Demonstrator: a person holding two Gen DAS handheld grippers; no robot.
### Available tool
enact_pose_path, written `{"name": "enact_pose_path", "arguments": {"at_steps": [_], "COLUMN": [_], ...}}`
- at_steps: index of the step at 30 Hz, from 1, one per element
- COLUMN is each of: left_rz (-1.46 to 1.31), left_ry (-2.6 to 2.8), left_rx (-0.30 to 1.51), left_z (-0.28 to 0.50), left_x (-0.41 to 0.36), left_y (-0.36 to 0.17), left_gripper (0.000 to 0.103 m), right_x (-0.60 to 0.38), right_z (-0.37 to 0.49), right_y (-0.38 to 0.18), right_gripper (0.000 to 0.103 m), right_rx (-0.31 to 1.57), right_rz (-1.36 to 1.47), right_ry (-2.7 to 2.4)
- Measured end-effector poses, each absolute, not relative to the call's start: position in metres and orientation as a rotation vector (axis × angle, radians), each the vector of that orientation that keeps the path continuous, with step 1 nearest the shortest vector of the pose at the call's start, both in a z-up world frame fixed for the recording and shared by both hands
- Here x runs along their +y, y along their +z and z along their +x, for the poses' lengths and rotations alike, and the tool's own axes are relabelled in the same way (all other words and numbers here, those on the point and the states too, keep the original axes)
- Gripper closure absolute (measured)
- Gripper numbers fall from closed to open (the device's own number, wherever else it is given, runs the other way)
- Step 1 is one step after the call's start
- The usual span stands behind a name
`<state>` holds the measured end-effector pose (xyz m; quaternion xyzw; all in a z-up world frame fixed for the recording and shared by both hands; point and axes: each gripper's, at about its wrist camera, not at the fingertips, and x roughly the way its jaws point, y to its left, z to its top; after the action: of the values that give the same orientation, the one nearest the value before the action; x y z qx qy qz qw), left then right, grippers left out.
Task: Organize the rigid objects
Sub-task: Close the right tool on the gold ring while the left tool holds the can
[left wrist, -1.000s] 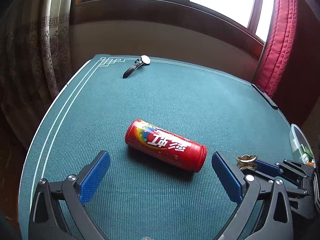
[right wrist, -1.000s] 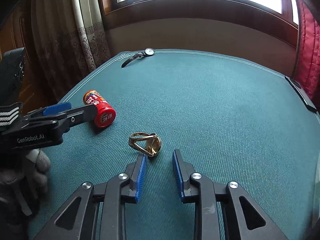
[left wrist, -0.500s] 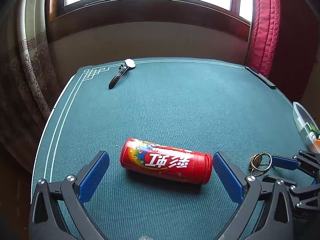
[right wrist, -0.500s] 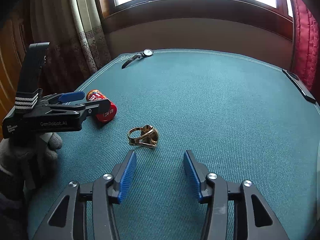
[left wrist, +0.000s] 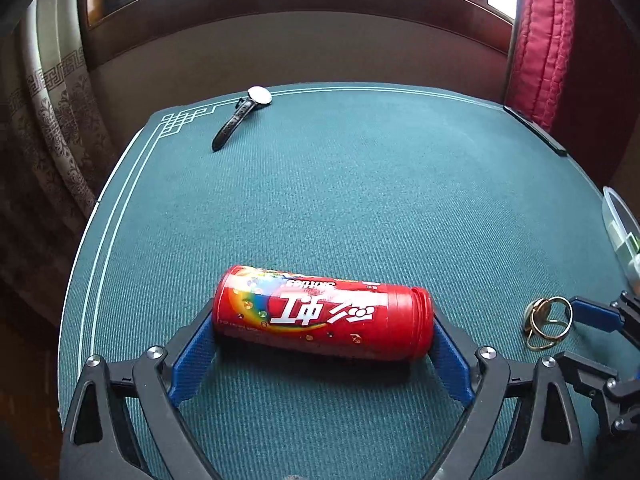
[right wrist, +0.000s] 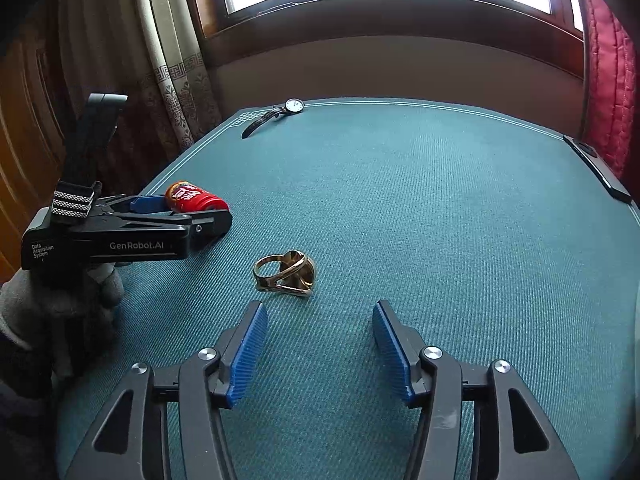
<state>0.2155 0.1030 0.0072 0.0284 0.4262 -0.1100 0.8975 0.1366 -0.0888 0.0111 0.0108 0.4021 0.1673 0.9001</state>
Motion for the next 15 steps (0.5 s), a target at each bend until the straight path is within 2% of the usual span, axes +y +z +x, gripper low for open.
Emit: {"name": "enact_pose_path", "arguments": {"at_steps": [5, 15], "left_rz": [0.000, -0.031], "left_ry": [-0.230, -0.209], "left_rx": [0.847, 0.791], "left_z": [0.204, 0.190], "left_x": [0.111, 0.113], "left_y": [0.012, 0.020], "left_gripper": [0.009, 0.009], "right_x": [-0.084, -0.070], "right_z": [0.136, 0.153], "right_y": [0.012, 0.013], "right_gripper": [0.040, 0.040], "right_rx": [0.832, 0.842], "right_rz": [0.017, 0.044], "right_ry": [0.344, 0.350]}}
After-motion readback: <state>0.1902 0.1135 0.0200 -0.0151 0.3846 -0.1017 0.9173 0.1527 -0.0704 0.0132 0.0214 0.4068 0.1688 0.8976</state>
